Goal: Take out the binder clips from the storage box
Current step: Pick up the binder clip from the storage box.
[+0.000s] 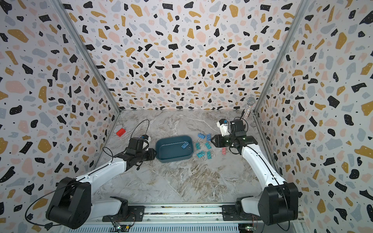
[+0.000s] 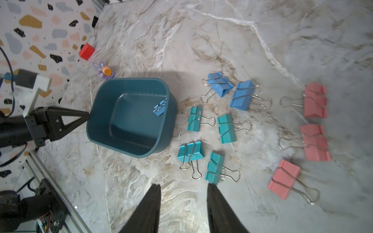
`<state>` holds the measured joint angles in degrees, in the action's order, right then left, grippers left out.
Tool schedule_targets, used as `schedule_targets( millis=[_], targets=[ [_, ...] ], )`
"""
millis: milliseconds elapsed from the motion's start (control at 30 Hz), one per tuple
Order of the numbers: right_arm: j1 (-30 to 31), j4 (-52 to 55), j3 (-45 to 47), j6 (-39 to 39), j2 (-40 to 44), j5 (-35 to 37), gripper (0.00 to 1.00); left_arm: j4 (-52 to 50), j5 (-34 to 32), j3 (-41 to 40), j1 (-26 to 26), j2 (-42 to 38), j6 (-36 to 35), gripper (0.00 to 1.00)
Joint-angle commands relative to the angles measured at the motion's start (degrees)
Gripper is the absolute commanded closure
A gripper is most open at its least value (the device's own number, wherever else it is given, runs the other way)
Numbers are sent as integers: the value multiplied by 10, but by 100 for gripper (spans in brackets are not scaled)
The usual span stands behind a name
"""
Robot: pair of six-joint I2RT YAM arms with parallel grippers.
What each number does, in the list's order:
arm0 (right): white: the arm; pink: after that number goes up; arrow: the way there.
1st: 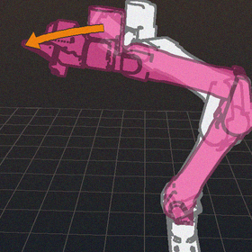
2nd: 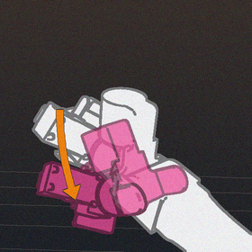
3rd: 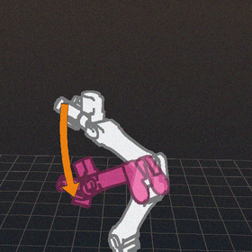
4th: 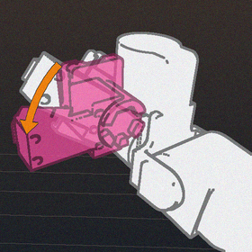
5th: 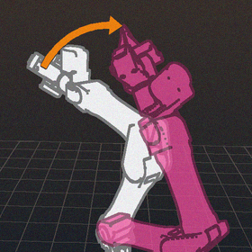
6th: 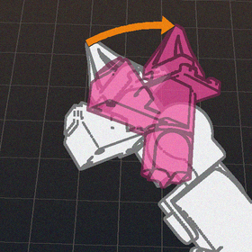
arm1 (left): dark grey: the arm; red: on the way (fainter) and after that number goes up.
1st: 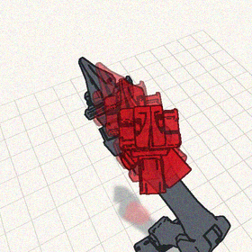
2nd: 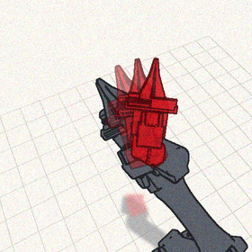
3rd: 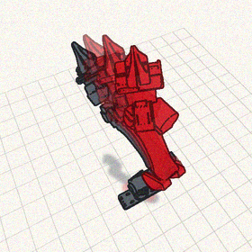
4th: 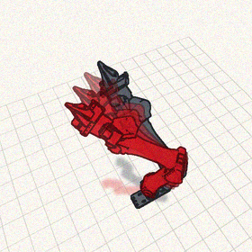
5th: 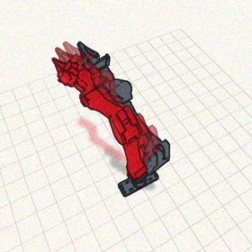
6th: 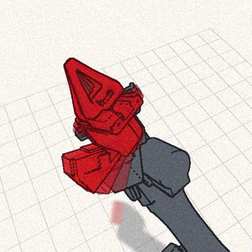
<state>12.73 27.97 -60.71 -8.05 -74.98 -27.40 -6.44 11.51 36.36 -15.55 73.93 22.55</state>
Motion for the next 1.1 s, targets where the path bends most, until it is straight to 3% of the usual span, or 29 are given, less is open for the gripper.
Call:
schedule_targets(
  millis=[0,233,433,1067],
  targets=[
    [41,22,-36,41,-37,47,58,-1,-2,-2,-2,-4,-1,77],
    [154,33,-113,114,-142,129,62,-1,-3,-1,-2,-1,-3,77],
    [215,52,-192,191,-227,190,72,-1,0,-1,-3,0,-1,77],
    [303,28,-262,389,-348,319,63,0,2,-2,-5,-1,-3,77]
  ],
)
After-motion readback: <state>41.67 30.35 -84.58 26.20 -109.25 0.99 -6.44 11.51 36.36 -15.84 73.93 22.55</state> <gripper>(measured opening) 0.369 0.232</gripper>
